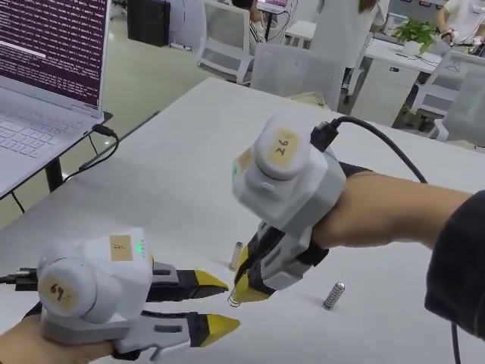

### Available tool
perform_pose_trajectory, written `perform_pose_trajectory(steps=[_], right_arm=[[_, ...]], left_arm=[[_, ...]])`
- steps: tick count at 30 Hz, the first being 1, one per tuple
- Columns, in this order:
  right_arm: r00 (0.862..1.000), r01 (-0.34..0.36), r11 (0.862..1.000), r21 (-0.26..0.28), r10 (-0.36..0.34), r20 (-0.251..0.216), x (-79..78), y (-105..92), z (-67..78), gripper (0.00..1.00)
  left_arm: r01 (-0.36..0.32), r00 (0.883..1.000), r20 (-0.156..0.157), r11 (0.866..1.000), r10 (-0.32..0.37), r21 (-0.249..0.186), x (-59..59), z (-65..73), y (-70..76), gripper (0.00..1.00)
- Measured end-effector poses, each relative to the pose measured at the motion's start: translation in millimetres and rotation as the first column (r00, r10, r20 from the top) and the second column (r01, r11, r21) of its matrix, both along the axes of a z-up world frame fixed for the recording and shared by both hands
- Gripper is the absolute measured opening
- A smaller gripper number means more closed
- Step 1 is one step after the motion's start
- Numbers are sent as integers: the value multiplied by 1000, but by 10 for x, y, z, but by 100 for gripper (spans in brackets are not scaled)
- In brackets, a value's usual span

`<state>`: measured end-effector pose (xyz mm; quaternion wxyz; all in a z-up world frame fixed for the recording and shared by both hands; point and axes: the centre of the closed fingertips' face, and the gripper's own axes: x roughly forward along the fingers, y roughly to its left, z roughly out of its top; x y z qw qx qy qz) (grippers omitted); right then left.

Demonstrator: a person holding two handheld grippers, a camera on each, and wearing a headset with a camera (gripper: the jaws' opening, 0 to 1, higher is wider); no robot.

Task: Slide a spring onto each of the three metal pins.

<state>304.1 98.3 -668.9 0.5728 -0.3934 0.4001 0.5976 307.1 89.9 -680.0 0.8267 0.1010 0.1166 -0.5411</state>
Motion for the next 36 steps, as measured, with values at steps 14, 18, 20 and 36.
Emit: perform_pose_trajectory(steps=[14, 18, 20, 36], right_arm=[[1000, 11, 1000, 12, -11, 12, 68, 19, 16, 8], [1000, 18, 1000, 15, -18, 16, 108, 10, 20, 8], [1000, 22, 1000, 15, -22, 16, 122, 5, 19, 8], [998, 57, 998, 7, -58, 40, 425, -37, 52, 8]], left_arm=[[-115, 993, -5, 992, 115, 44, 139, -92, 235, 67], [-136, 991, -2, 989, 136, 65, 151, -131, 281, 75], [-139, 990, -3, 988, 139, 69, 149, -143, 289, 77], [-176, 984, -6, 981, 177, 85, 212, -221, 387, 85]])
